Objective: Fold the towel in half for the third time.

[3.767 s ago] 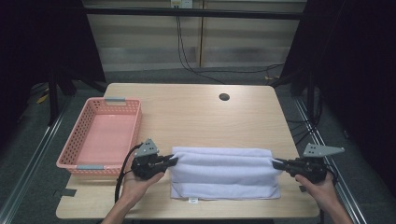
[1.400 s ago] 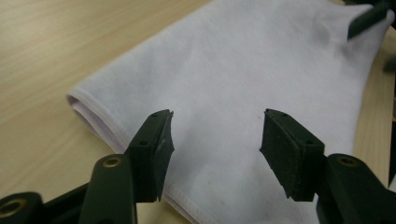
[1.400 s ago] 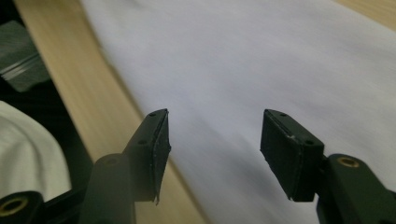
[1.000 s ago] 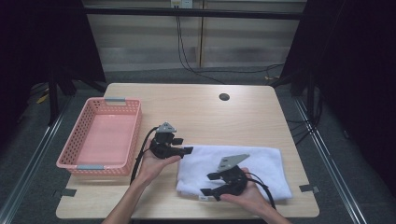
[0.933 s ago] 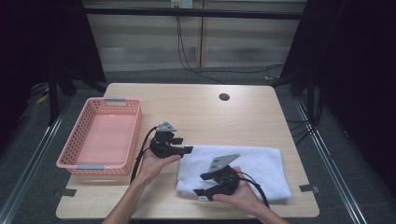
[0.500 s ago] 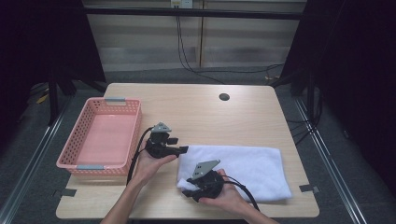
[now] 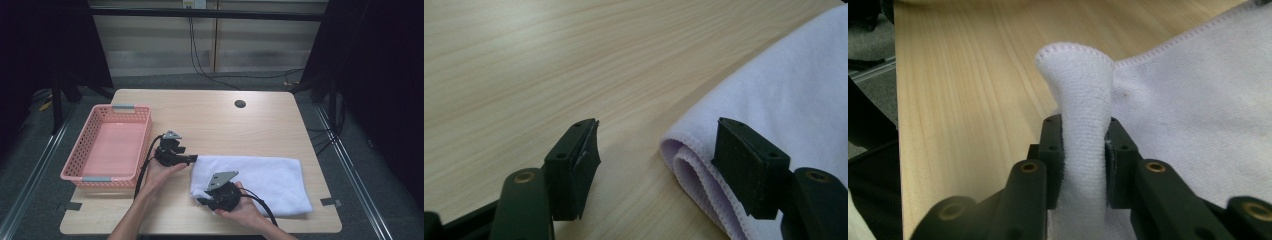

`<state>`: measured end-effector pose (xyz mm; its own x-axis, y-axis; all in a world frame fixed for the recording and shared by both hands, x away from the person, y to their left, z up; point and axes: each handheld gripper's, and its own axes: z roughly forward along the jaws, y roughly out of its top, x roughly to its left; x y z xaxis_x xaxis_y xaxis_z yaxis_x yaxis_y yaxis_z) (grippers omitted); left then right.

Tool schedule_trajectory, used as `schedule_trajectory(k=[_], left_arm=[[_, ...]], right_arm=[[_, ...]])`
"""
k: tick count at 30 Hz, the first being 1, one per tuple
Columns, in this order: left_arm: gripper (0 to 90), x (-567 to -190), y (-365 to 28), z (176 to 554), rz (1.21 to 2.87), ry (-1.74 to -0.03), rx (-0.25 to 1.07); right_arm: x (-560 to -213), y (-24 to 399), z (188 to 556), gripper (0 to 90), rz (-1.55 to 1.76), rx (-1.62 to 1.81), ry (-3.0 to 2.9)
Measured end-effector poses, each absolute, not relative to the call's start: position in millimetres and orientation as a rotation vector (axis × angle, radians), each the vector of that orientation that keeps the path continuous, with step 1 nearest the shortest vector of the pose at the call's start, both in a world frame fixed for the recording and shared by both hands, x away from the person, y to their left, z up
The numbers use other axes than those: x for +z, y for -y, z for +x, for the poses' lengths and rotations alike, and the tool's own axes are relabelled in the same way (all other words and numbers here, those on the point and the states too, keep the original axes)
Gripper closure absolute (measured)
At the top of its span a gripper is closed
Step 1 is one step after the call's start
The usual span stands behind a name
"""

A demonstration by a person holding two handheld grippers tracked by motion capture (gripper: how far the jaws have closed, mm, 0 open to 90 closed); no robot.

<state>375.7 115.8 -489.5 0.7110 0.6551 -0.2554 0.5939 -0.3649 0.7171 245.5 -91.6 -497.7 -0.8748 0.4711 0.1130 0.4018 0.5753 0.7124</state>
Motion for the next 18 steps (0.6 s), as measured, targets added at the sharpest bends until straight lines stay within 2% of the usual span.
schedule_trajectory(k=[5, 7, 13, 18], left_arm=[[33.4, -492.7, -110.8, 374.5, 2.097, -0.925, 0.072], [37.6, -495.8, -108.0, 374.5, 2.114, -0.892, 0.03], [42.5, -501.9, -100.8, 372.2, 2.148, -0.847, 0.008], [73.2, -504.3, -86.3, 364.3, 2.157, -0.782, 0.006]], right_arm=[[-495.5, 93.2, 246.6, 79.0, 0.771, 1.208, -2.717], [-495.7, 93.1, 246.5, 79.3, 0.771, 1.211, -2.716], [-492.9, 94.3, 246.9, 80.1, 0.751, 1.222, -2.724], [-491.4, 94.8, 248.5, 80.1, 0.749, 1.235, -2.736]])
